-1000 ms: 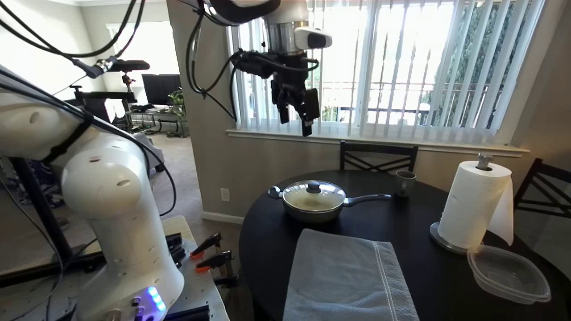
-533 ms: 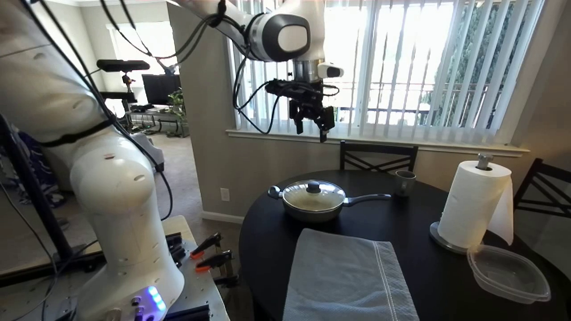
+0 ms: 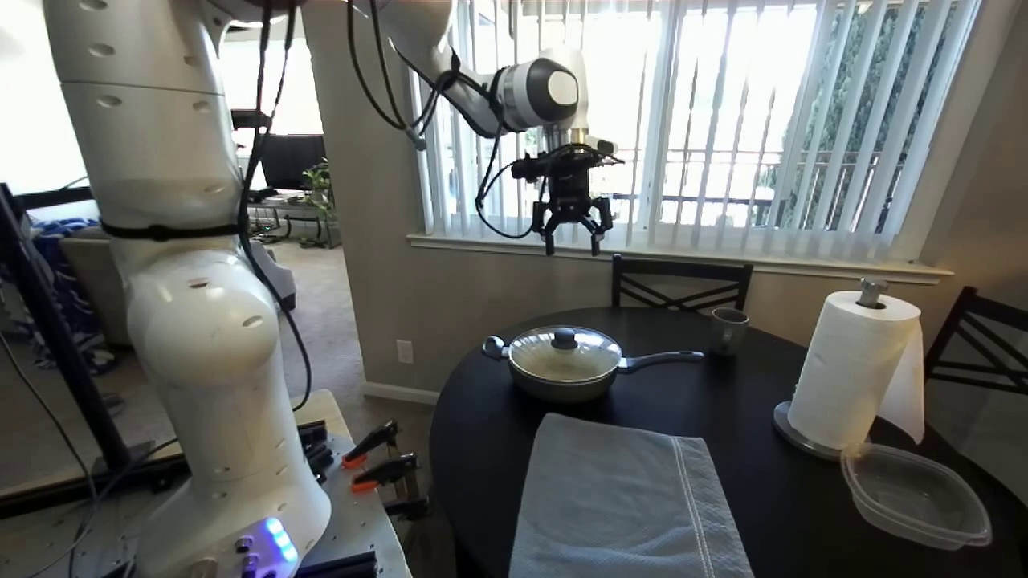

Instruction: Take the lid off the pot

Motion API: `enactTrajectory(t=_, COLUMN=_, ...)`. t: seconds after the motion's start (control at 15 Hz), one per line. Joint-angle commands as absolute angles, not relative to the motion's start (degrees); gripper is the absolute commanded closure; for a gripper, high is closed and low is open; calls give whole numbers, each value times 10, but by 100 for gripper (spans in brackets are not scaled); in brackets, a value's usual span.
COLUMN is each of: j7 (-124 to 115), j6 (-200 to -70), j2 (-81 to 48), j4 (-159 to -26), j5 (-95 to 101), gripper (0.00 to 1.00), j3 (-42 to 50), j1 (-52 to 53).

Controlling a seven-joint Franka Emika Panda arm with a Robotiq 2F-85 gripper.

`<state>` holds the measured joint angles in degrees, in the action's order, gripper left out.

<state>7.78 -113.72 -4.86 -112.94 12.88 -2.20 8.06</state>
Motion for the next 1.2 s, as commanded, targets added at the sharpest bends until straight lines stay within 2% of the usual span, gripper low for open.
enactTrajectory(t=0.0, j7=107, j6=-1090, j2=-102, j4=-1053, j5=168, gripper=0, j3=-37, j1=75)
enactTrajectory(t=0.67, j7=91, j6=-1096, j2=-110, j4=-1048, j5=163, gripper=0, j3=-39, j1=73)
enactTrajectory(t=1.13, j7=194, j6=-1251, j2=-209, j4=-1047, j5=65, gripper=0, j3=-68, j1=55)
